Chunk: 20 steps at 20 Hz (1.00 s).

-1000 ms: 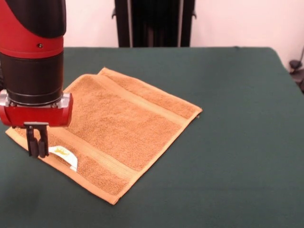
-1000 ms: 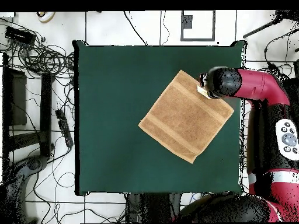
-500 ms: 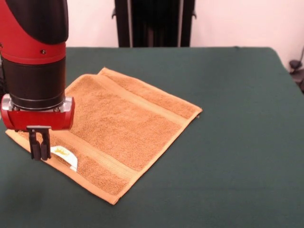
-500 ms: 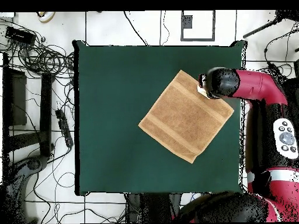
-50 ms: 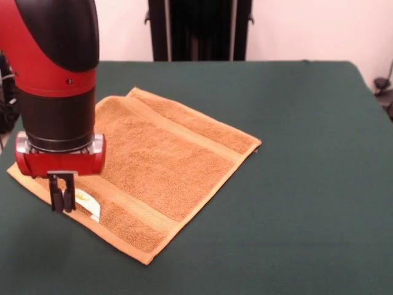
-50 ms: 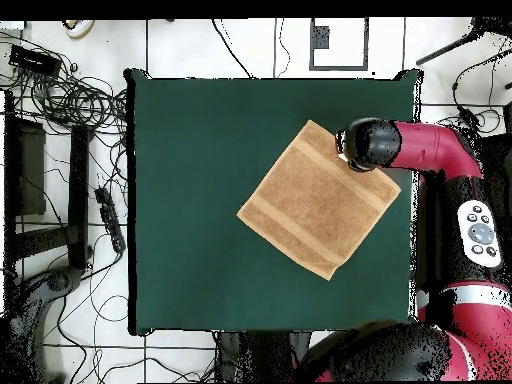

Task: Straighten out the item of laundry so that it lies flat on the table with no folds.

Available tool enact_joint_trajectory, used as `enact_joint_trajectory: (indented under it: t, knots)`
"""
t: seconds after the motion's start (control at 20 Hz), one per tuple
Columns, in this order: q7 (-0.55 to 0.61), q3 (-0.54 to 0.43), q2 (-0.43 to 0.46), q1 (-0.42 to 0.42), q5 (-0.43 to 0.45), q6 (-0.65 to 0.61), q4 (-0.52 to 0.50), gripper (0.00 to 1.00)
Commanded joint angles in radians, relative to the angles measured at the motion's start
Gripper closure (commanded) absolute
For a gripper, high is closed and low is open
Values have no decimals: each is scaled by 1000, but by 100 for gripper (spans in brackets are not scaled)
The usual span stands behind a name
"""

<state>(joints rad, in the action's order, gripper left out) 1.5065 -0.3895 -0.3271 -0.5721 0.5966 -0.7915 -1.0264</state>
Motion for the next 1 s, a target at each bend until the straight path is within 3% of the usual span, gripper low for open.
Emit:
enact_joint_trajectory:
  t: [0.05, 1.0]
  knots:
    - [-272, -102, 40, 72, 24, -72, 7, 100]
    - [-126, -95, 284, 136, 80, 208, 140, 100]
